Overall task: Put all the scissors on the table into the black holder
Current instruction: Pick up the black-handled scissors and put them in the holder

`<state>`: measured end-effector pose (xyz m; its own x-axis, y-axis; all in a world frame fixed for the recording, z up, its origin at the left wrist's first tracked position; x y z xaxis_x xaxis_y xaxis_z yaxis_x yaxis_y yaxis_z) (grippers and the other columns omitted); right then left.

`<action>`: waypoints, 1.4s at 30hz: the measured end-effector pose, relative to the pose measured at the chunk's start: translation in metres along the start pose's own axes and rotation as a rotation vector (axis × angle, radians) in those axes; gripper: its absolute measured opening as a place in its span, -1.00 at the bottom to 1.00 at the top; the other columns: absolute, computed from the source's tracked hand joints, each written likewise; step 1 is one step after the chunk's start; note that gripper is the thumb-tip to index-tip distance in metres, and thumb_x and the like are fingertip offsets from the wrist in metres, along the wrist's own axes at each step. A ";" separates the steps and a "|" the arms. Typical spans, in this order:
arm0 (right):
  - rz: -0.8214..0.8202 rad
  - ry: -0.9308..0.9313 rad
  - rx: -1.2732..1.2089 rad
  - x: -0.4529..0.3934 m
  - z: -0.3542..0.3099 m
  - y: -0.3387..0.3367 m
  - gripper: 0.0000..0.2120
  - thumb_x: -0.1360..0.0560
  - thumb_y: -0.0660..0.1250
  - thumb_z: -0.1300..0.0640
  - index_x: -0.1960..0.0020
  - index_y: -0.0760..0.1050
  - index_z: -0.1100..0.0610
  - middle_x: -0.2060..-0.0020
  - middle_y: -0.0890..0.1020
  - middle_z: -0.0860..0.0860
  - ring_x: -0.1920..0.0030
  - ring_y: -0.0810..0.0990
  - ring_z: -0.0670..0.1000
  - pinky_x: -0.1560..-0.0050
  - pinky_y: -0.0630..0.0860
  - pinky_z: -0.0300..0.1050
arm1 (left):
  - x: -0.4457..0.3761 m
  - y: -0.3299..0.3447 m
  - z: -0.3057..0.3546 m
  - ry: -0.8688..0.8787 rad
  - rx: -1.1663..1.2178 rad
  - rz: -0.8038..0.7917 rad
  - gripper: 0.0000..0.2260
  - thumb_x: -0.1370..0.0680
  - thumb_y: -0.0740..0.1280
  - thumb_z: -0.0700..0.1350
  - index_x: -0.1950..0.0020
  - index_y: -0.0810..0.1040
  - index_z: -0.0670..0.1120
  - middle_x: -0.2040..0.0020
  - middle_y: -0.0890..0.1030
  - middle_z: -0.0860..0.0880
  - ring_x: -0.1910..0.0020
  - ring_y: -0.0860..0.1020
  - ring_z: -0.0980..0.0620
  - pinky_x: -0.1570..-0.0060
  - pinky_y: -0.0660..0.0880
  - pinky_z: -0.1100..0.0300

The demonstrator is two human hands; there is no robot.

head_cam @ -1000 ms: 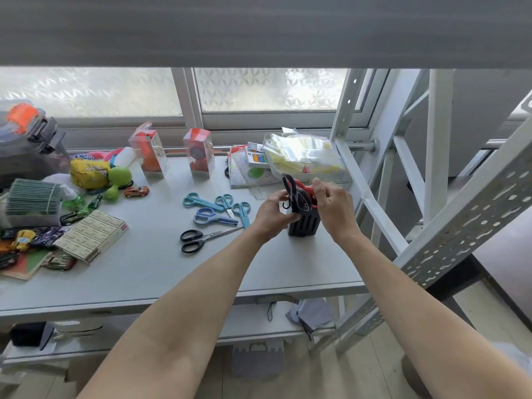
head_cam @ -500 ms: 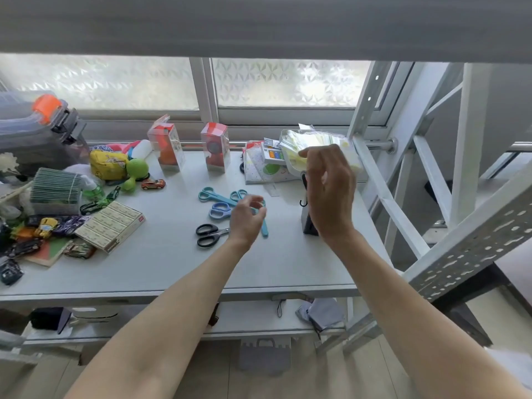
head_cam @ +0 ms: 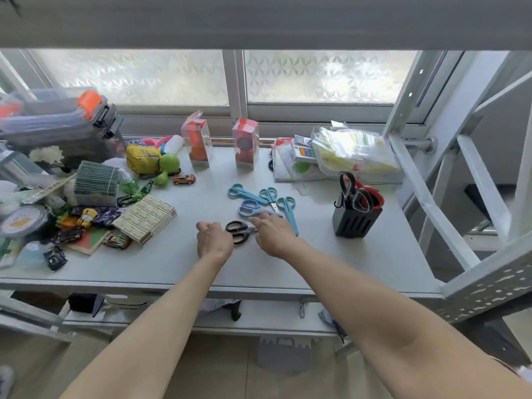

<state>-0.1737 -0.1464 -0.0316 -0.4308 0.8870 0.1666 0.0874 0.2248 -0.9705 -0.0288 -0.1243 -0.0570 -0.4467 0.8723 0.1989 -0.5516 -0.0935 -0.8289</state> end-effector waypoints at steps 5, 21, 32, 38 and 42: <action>0.116 0.022 0.019 0.005 -0.009 0.012 -0.72 -0.52 0.23 0.34 -0.22 0.44 0.21 -0.19 0.46 0.19 -0.22 0.48 0.20 -0.11 0.45 0.04 | -0.001 0.004 0.007 0.038 0.094 -0.054 -0.78 -0.52 0.28 -0.16 -0.14 0.57 -0.14 -0.27 0.42 -0.17 -0.20 0.52 -0.16 -0.23 0.42 0.11; 0.667 -0.109 -0.373 0.088 0.047 -0.011 -0.66 -0.47 0.29 0.42 -0.22 0.45 0.27 -0.01 0.51 0.15 0.14 0.54 0.10 0.14 0.54 -0.09 | 0.038 -0.031 0.084 0.232 0.729 -0.548 -0.67 -0.55 0.33 0.11 0.01 0.61 -0.18 0.20 0.70 -0.07 0.33 0.63 0.10 0.36 0.53 0.29; 1.255 0.177 -0.678 0.177 0.126 -0.062 -0.91 -0.58 0.22 0.26 0.02 0.39 0.09 0.28 0.49 0.09 0.29 0.47 -0.04 0.22 0.38 -0.34 | 0.075 0.046 0.168 0.507 0.497 -0.493 -0.39 -0.50 0.44 -0.13 -0.50 0.30 -0.04 -0.40 0.37 -0.11 -0.14 0.59 -0.14 0.29 0.58 0.28; 1.270 0.310 -0.870 0.162 0.170 -0.105 -0.92 -0.60 0.25 0.12 0.01 0.47 0.13 0.26 0.60 0.15 0.26 0.56 0.21 0.16 0.55 0.20 | 0.081 0.063 0.196 0.492 0.453 -0.458 -0.29 -0.45 0.47 -0.21 -0.54 0.25 -0.06 -0.46 0.30 -0.11 -0.37 0.40 -0.15 0.14 0.65 0.02; 1.039 0.278 -0.859 0.138 0.179 -0.117 -0.76 -0.62 0.25 0.03 0.04 0.51 0.21 0.29 0.65 0.14 0.26 0.65 0.15 0.10 0.59 0.23 | 0.081 0.066 0.200 0.482 0.437 -0.457 -0.41 -0.45 0.46 -0.23 -0.45 0.36 -0.07 -0.41 0.38 -0.13 -0.28 0.48 -0.14 0.11 0.64 0.02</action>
<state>-0.4044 -0.1224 0.0736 0.3565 0.8269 -0.4349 0.8220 -0.4988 -0.2746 -0.2421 -0.1558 0.0091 0.1891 0.9721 0.1389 -0.8778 0.2308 -0.4198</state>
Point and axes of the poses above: each hand's wrist, its own x-axis away from the middle knuckle, its own y-axis out of the palm, z = x × y, the point moved 2 cm from there along -x, towards the middle knuckle
